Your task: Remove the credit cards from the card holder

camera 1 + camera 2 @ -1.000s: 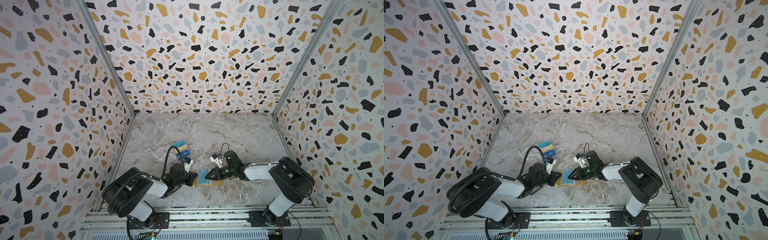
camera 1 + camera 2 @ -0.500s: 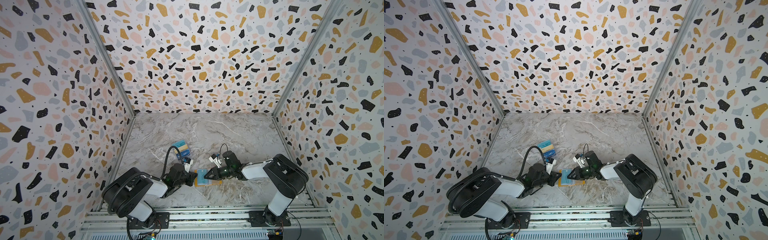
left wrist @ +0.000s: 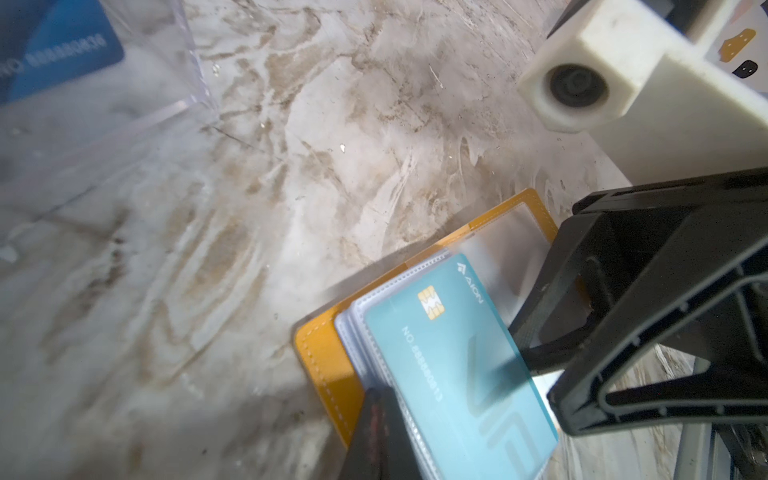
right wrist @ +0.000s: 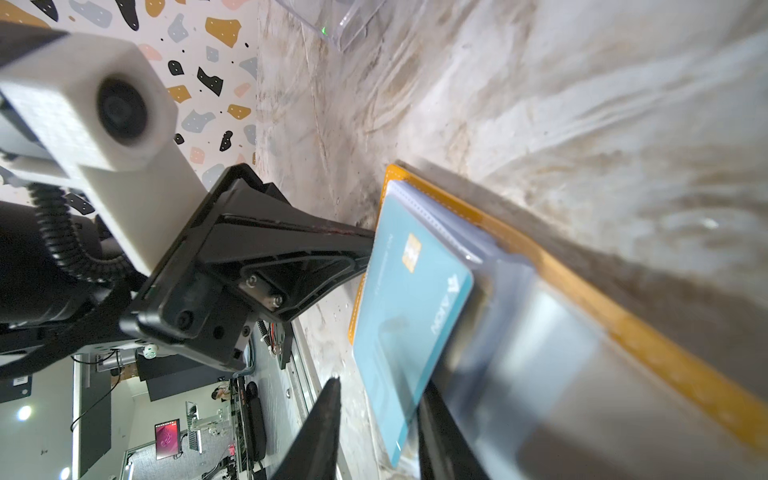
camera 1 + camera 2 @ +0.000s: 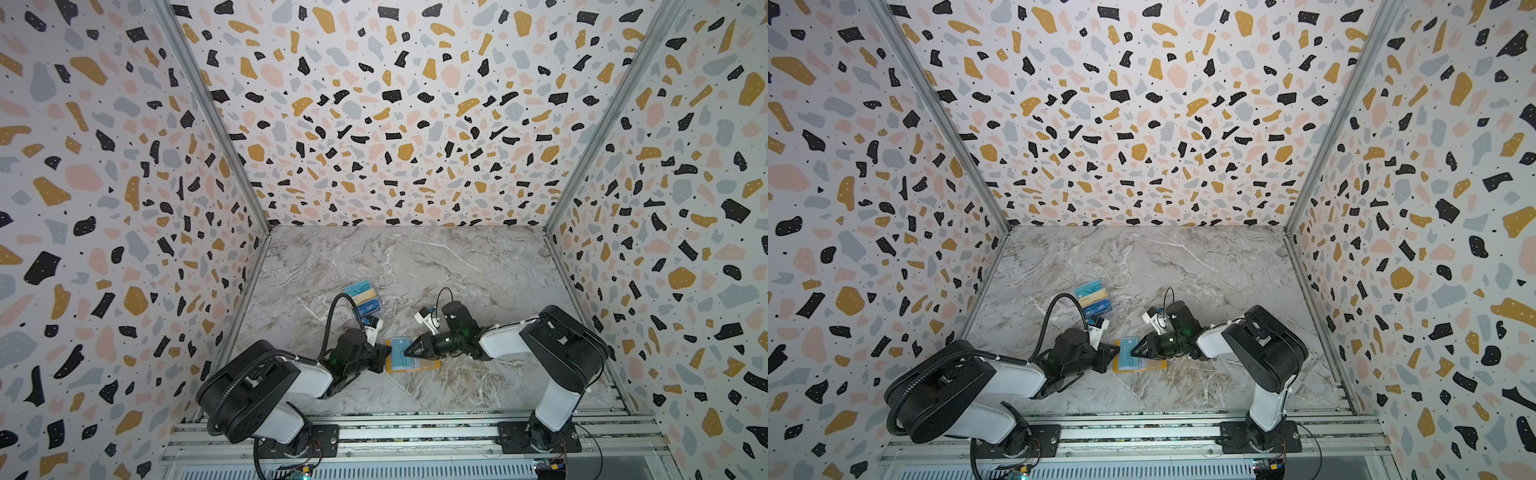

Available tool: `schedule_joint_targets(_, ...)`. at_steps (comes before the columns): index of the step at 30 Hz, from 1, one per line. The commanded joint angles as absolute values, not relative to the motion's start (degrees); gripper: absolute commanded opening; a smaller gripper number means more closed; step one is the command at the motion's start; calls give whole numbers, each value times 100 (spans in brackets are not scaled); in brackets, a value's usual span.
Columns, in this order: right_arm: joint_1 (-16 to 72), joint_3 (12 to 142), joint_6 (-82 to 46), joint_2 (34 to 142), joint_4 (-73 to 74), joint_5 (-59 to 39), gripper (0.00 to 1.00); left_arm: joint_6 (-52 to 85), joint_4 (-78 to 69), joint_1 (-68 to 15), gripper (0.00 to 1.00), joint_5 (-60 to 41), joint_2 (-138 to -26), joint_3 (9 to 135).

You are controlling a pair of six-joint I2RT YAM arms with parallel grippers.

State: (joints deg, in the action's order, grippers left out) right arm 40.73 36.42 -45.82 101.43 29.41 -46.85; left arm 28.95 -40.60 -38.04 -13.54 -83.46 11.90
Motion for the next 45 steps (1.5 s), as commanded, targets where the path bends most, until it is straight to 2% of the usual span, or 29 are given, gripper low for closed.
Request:
schedule_joint_targets(1, 4096, 3916, -4327, 10075, 2747, -4635, 32, 2922, -3243, -3848, 0, -1353, -8405, 958)
schedule_joint_targets(16, 3965, 4126, -4123, 10040, 2412, -4904, 34, 2944, -3287, -3842, 0, -1362, -8286, 880)
schedule_joint_targets(34, 4234, 4378, -4546, 10666, 2944, -5164, 33, 2973, -3331, -3845, 0, -1371, -8236, 835)
schedule_joint_targets(45, 4200, 4205, -4666, 10574, 3321, -5245, 33, 2998, -3257, -3844, 0, -1196, -8139, 809)
